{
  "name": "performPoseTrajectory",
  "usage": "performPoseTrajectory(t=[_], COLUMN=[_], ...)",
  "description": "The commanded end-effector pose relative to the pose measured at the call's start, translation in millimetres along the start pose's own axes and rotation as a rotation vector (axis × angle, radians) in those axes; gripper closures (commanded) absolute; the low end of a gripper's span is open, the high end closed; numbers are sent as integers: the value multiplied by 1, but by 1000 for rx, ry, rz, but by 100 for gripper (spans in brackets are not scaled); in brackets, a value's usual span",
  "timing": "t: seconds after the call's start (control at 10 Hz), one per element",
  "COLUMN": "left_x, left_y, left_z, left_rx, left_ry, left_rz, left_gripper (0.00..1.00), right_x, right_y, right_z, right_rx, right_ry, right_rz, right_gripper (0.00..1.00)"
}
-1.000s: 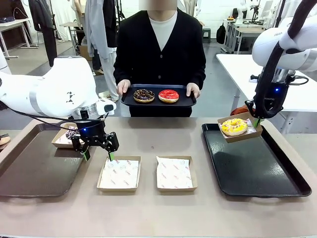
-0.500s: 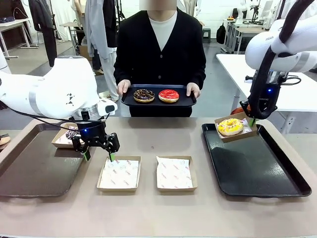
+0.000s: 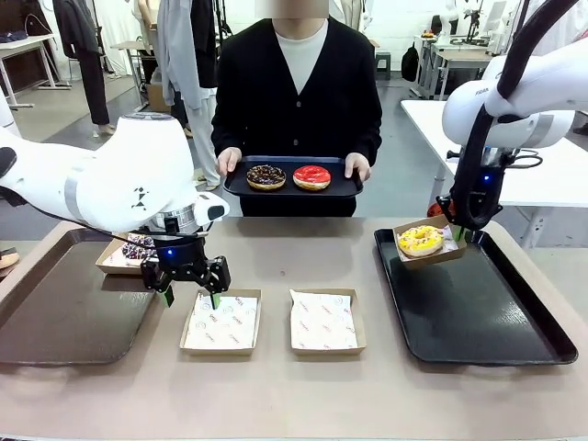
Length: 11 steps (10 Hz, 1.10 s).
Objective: Individually package the donuts and arrange them on the tray.
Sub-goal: Place the picked Paper togo box on the Handle tray while simultaneously picking up another Paper togo box from the table with the other hand.
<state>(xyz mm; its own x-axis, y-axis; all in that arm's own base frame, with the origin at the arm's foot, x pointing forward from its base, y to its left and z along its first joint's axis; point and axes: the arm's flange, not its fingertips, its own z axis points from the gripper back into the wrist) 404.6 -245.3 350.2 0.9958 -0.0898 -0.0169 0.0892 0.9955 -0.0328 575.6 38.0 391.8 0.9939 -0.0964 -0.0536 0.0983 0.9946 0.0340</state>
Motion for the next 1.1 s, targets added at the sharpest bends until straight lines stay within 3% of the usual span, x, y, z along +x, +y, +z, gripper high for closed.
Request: performPoseTrajectory(t=[0.0, 1.0], left_x=[1, 5], left_y=[-6, 5], left_z=[-4, -16], left_rx=[36, 34], left_ry=[-30, 14], left_rz=[39, 59], left_gripper=[6, 6], right_x=[8, 23], right_y=[5, 17], right_z=[-3, -12], right_rx=[12, 3], right_ry=[-17, 2], right_rz=[-26, -1], right_gripper=[99, 99])
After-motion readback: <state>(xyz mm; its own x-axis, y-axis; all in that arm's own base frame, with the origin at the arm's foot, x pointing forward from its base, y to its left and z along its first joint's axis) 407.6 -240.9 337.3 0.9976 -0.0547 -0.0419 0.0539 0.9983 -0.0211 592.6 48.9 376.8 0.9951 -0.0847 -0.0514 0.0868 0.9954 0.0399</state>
